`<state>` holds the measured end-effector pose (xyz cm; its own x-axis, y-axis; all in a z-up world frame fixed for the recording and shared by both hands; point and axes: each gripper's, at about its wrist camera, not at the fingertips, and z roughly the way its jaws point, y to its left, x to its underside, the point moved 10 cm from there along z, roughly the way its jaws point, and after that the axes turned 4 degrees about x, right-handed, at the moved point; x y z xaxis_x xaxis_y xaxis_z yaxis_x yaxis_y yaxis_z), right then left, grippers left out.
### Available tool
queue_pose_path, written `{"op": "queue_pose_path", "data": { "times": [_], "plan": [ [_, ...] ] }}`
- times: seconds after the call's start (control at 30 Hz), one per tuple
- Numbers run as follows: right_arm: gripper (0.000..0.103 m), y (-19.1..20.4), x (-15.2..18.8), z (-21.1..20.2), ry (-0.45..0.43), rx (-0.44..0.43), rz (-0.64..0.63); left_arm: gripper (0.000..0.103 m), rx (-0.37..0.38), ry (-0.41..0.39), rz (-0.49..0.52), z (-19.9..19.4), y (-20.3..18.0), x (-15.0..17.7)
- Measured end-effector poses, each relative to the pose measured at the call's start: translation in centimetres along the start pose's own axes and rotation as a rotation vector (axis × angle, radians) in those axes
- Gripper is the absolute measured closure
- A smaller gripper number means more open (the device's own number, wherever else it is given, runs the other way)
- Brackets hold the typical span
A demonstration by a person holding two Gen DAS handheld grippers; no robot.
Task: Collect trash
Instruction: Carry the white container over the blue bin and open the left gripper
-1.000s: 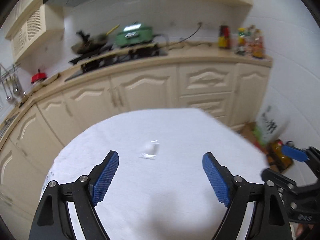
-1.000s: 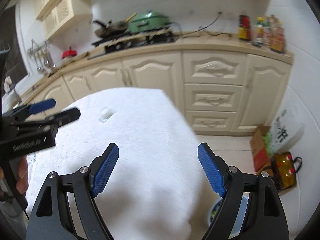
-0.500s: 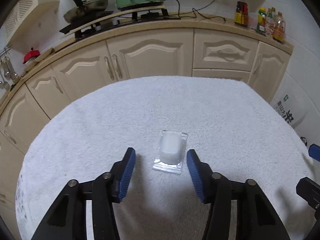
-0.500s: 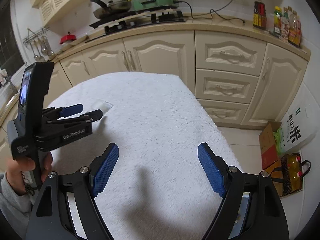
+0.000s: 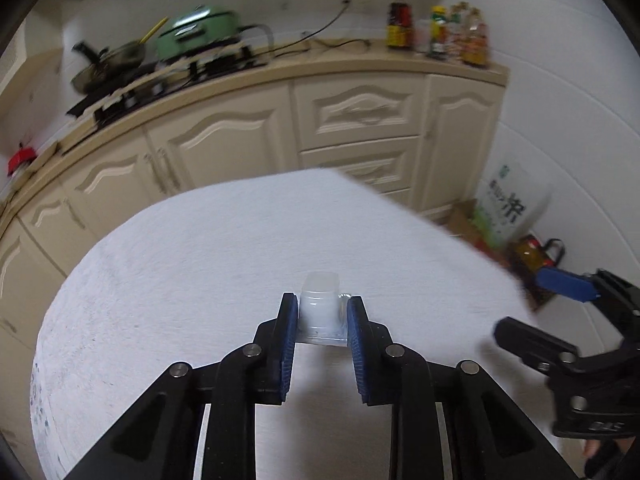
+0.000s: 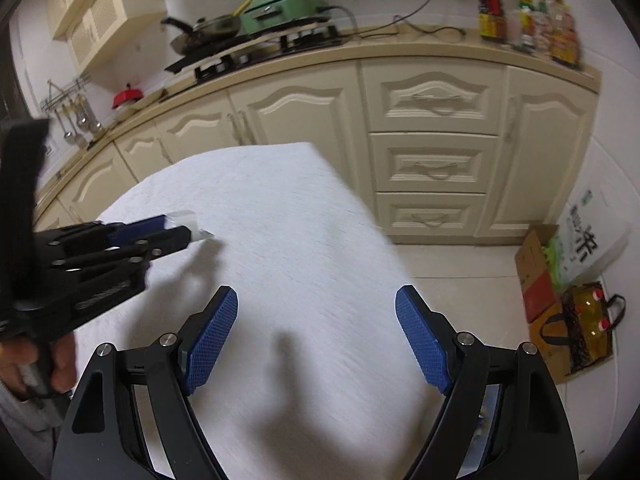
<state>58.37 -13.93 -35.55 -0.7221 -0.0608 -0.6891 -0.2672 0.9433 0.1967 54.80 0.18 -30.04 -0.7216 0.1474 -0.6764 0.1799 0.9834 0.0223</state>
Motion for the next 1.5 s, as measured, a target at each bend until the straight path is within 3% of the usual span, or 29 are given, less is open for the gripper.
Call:
{"op": "queue_pose_path", "data": {
  "times": [0.27,0.4,0.57,0.7,0.93,1.13,1.3,1.5],
  "plan": [
    [0.018,-13.7,6.2,-7.0,-0.053,0.154,0.140,0.082,0.127,0.007,0.120,-2.2,-15.8,0.8],
    [0.017,-21.1,11.1,-8.3,-0.023,0.236,0.228,0.082,0.213,0.078,0.162,0.2,-23.8,1.9],
    [0.017,-29.0,18.1,-6.2,0.066,0.309,0.340,0.082,0.245,0.172,0.205,5.1,-30.4,4.2],
    [0.017,-33.7,24.8,-1.3,0.177,0.321,0.441,0.082,0.238,0.294,0.216,12.1,-32.9,8.1],
    [0.017,-38.9,36.7,8.6,0.392,0.353,0.592,0.082,0.169,0.478,0.228,24.9,-33.9,13.2],
    [0.025,-41.7,44.0,14.0,0.529,0.381,0.697,0.082,0.151,0.595,0.252,32.4,-34.7,17.4],
    [0.058,-42.5,47.1,15.9,0.586,0.358,0.744,0.082,0.141,0.639,0.282,36.2,-34.9,19.1],
    [0.082,-41.9,47.4,16.8,0.582,0.278,0.763,0.080,0.139,0.679,0.281,40.2,-36.1,21.2]
  ]
}}
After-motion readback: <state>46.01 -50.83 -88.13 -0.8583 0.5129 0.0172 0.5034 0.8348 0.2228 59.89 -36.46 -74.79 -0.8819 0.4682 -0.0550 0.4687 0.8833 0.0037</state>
